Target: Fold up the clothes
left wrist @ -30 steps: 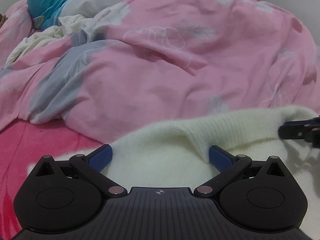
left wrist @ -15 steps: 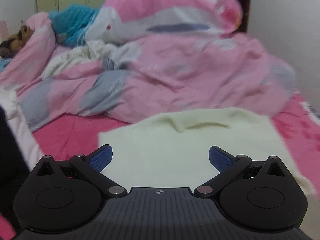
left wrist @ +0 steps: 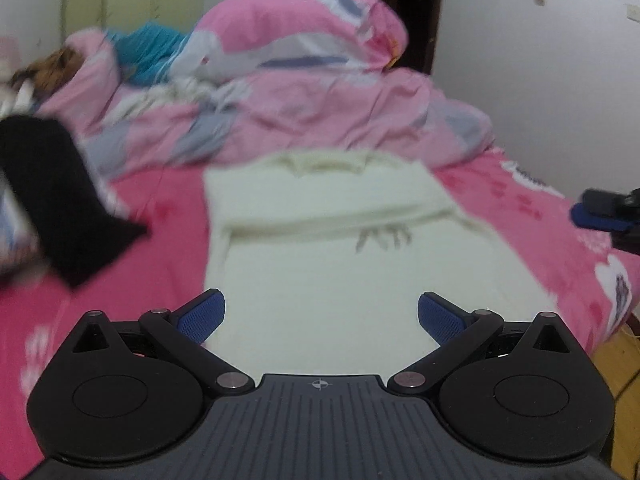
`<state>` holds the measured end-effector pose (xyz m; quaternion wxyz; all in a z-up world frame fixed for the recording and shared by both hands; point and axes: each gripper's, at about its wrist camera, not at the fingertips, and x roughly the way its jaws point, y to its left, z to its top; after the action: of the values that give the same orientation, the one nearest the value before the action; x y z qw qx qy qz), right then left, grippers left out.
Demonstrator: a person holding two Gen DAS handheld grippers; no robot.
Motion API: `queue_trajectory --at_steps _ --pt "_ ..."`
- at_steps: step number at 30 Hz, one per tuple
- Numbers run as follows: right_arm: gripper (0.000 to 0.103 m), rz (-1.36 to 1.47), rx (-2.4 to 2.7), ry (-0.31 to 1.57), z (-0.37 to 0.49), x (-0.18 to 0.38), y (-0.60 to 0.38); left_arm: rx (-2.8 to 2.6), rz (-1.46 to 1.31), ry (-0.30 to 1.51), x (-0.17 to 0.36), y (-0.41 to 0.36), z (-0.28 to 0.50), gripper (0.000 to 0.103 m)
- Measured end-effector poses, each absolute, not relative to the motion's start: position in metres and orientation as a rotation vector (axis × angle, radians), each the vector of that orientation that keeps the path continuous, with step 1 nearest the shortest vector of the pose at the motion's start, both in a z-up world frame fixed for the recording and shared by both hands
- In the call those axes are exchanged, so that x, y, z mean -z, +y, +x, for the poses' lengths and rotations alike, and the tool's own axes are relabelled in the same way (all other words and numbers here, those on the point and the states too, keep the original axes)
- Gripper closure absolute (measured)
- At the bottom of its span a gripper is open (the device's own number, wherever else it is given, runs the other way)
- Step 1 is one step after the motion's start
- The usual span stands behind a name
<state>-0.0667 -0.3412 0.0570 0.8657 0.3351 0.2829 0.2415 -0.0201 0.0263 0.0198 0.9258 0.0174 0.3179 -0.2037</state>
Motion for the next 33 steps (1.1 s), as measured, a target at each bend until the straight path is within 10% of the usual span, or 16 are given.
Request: queue_trajectory --at_steps 14,33 --pt "0.086 0.238 -0.270 0.731 -0.111 0.053 -0.235 0.393 -0.035 0.642 0.062 0.054 -0.099 0.000" --pt "0.085 0.334 -0.328 0.693 -0.105 0.025 -0.229 0.374 -0.240 0.675 0.076 0.080 -0.063 0.014"
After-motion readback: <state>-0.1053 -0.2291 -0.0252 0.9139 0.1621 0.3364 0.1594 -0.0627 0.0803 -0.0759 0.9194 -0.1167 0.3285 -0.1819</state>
